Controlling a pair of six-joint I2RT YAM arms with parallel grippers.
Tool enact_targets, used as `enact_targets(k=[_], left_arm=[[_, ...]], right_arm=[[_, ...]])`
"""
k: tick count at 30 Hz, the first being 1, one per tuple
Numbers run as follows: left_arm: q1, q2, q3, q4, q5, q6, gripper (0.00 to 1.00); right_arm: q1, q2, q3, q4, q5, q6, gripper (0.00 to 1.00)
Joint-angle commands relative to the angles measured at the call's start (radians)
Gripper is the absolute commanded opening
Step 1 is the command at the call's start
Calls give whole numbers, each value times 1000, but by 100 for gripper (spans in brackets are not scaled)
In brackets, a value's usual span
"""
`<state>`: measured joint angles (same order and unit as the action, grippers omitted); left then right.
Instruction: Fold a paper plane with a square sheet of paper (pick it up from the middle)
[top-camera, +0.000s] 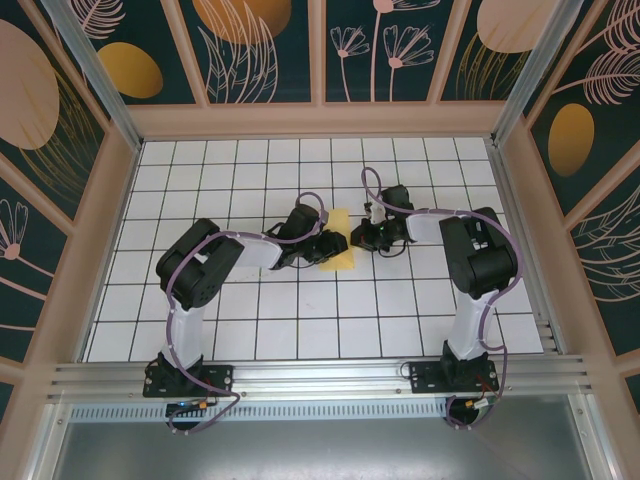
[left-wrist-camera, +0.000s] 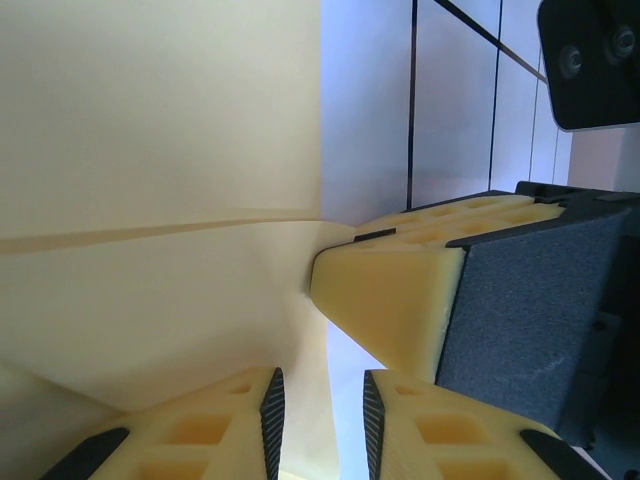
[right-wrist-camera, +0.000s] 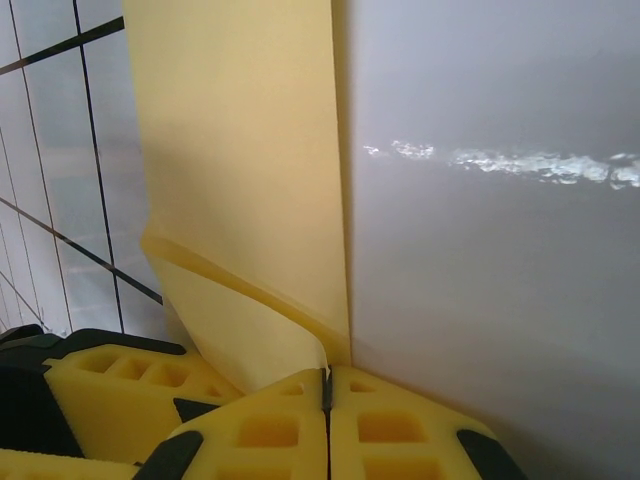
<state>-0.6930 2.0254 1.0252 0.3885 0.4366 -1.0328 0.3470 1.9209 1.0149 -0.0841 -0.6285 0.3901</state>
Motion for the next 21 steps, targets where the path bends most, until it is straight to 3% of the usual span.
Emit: enact_targets(k=[1,21], left_arm=[[-5,22,15,-26,-6,10,31],[-4,-68,-15,6,-43,24,32]], right_arm=[[11,30,22,-30,27,-28,7],[32,4,37,-39,31,-39,5]])
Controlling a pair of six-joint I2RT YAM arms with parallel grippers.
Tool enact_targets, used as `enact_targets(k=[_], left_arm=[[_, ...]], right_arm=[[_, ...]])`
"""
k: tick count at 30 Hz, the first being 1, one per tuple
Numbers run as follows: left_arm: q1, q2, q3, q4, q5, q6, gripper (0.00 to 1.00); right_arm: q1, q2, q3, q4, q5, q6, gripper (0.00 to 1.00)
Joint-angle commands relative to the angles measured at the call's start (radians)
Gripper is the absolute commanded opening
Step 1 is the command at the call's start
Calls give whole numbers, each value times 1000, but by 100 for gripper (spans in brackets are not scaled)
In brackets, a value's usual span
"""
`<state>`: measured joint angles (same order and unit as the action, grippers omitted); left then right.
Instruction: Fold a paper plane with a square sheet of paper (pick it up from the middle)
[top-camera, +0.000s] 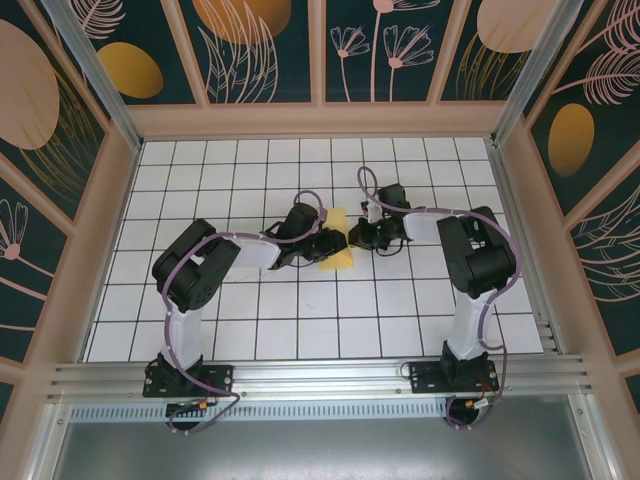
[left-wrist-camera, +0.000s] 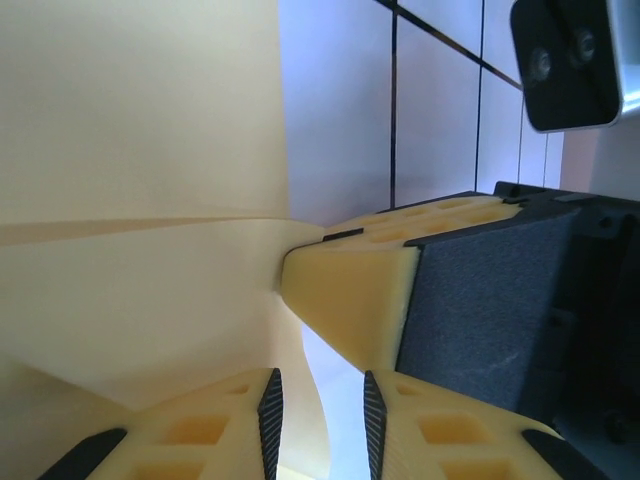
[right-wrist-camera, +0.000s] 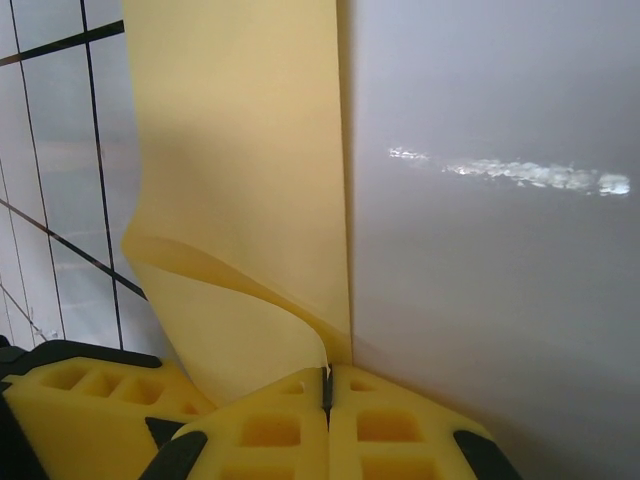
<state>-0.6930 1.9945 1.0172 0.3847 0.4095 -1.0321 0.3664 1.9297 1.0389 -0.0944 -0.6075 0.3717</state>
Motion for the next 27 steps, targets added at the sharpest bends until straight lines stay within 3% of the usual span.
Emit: enact_targets(k=[1,27], left_arm=[[-4,-38,-8,8,-21,23,32],[-5,-27,1,-81,-80,32,25]], right_arm=[[14,-8,13,-27,10,-20,5],[30,-31,15,-3,-5,-31,5]])
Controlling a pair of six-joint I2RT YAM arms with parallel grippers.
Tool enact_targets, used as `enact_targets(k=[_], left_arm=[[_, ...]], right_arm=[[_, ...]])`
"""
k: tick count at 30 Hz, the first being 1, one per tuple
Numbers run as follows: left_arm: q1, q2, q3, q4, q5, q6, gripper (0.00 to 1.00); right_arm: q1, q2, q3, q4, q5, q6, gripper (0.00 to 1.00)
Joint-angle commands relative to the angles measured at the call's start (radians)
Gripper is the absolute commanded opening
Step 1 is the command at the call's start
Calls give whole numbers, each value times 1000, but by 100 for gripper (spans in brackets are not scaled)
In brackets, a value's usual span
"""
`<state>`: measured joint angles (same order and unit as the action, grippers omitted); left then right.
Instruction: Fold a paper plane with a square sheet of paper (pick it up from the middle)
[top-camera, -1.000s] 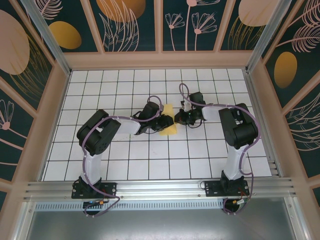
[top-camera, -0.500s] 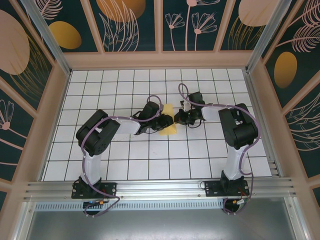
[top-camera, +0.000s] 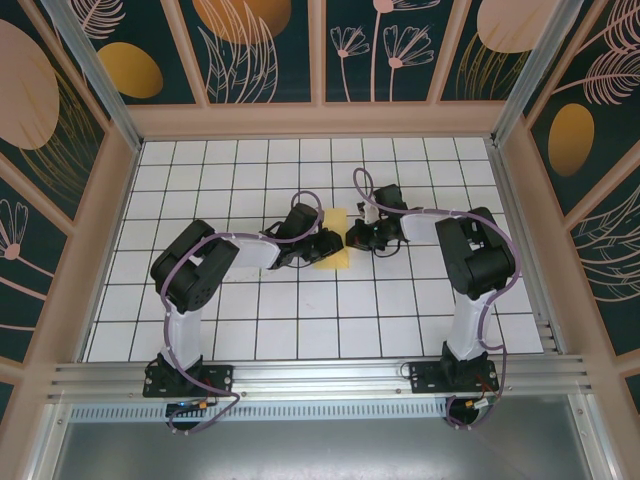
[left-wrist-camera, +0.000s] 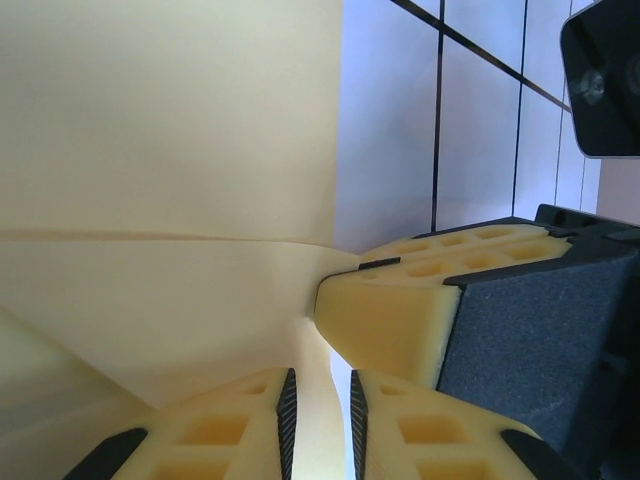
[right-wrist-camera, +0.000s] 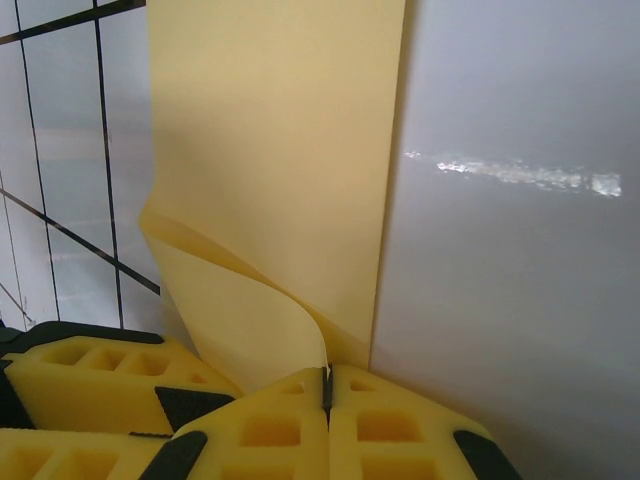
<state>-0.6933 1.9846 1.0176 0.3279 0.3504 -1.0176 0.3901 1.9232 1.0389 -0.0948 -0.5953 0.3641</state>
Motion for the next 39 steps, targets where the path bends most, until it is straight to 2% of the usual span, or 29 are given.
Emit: enact_targets(k=[1,17,39], left_arm=[[-4,-18,0,-28,-23,17,25],[-5,-61,-27,63,26,10,31],[-4,8,-5,19,17,9,29]], right_arm=[[7,-23,15,-1,-15,-24,5],[7,1,29,-7,23,-17,5],[11,26,44,-24,46,-13,5]])
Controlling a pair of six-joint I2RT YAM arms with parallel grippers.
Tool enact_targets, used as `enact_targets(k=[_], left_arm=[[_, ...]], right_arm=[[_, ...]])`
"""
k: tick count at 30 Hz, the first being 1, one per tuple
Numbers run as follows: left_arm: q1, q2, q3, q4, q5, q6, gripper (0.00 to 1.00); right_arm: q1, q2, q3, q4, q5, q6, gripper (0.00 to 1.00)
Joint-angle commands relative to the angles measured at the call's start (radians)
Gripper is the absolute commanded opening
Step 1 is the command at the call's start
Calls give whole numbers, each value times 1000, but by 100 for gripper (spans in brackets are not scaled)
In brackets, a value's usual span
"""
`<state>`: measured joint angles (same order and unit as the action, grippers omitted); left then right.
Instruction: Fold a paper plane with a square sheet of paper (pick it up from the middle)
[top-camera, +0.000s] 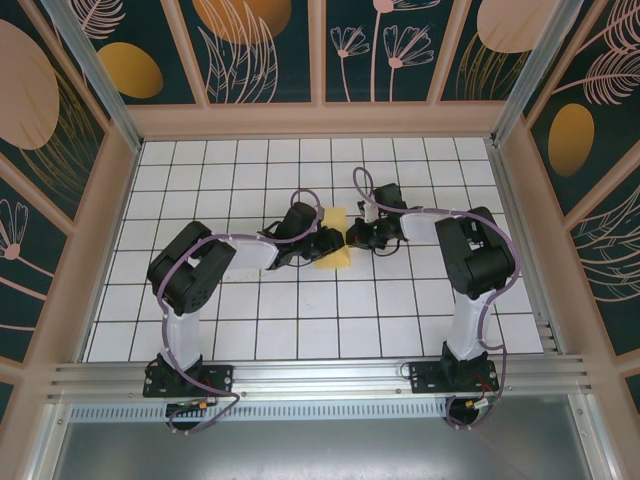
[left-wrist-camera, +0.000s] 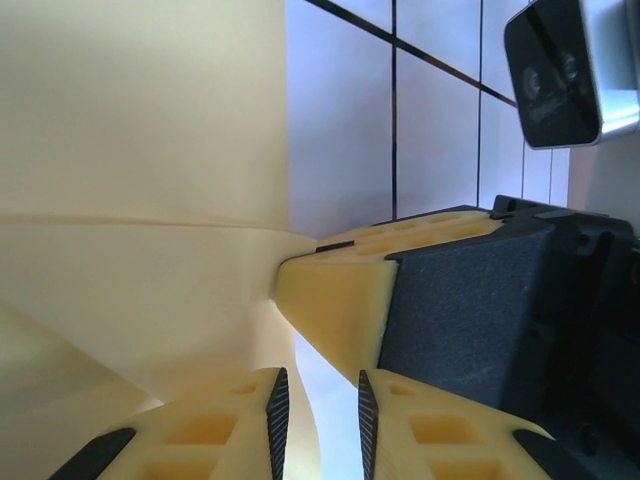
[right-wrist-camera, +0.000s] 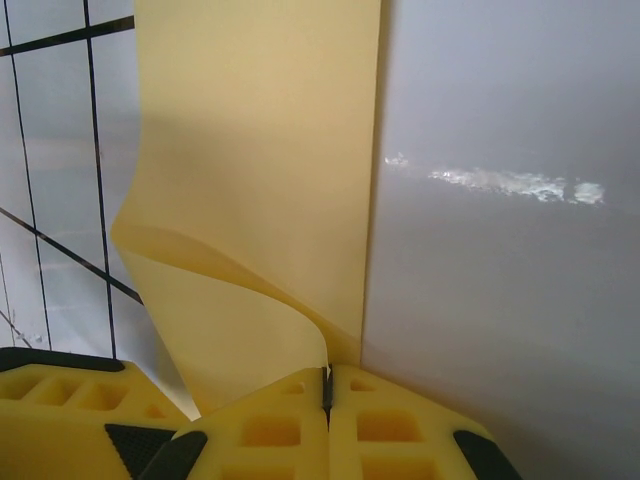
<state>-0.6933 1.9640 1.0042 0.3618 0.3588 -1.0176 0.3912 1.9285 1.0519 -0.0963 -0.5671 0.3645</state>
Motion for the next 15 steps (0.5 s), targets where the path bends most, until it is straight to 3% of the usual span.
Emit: enact_targets(k=[1,15], left_arm=[[-4,31,10,-16,8,9,29],[-5,52,5,-34,0,-4,28]], right_arm=[[10,21,33,-23,17,-15,5],[11,34,42,-36,32,-15,5]])
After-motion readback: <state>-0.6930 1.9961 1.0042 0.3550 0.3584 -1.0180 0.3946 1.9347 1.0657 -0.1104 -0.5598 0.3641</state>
